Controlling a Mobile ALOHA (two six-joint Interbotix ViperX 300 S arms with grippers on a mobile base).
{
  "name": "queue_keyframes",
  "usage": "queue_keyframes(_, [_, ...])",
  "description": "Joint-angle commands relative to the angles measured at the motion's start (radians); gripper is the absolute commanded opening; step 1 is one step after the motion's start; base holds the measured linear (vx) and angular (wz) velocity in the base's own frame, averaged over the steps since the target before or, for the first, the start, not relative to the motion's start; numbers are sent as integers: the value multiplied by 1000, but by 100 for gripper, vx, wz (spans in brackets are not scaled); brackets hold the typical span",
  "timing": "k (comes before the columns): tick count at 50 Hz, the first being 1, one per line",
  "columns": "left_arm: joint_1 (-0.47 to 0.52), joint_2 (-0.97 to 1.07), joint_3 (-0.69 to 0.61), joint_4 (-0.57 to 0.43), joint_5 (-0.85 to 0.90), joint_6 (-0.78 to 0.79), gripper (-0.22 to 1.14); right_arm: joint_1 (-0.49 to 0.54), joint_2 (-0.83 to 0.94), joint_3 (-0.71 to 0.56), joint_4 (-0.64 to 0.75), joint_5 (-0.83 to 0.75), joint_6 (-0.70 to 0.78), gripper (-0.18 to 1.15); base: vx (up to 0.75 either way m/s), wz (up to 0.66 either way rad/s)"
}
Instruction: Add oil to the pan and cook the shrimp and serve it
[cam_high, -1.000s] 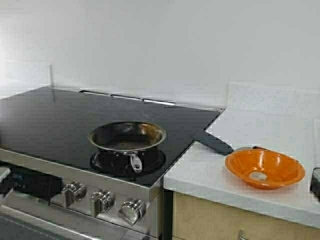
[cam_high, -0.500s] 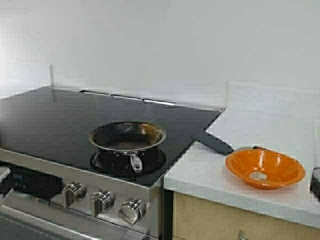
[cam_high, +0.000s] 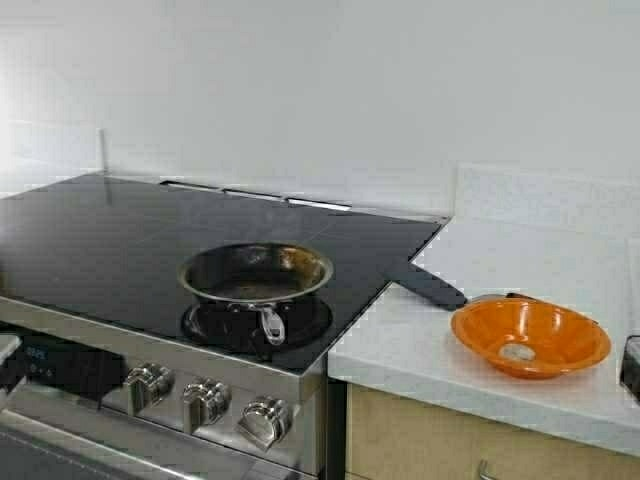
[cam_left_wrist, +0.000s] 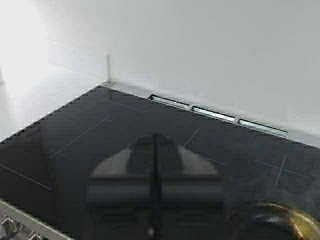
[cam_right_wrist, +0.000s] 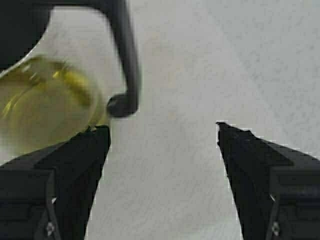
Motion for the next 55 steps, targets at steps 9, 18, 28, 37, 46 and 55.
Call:
queue_keyframes(9, [-2,21,-12,2,-8,-5,3,-2,-183,92,-6,143,-34,96,0,0])
queue_keyframes(18, [-2,49,-25,2,-5,-6,3,-2,-307,161,-8,184,-54,93,0,0])
queue_keyframes(28, [-2,67,-28,0,0,-38,3,6,-502,204,-11,258,-115,44,0,0])
queue_keyframes(37, [-2,67,-32,0,6,-71,3,57,-683,210,-14,407,-129,4,0,0])
queue_keyframes(46, [-2,66,-44,0,31,-72,3,189,-833,187,-101,548,-169,5,0,0])
queue_keyframes(55, [-2,61,-44,0,35,-74,3,345,-911,123,-235,784,-187,5,0,0])
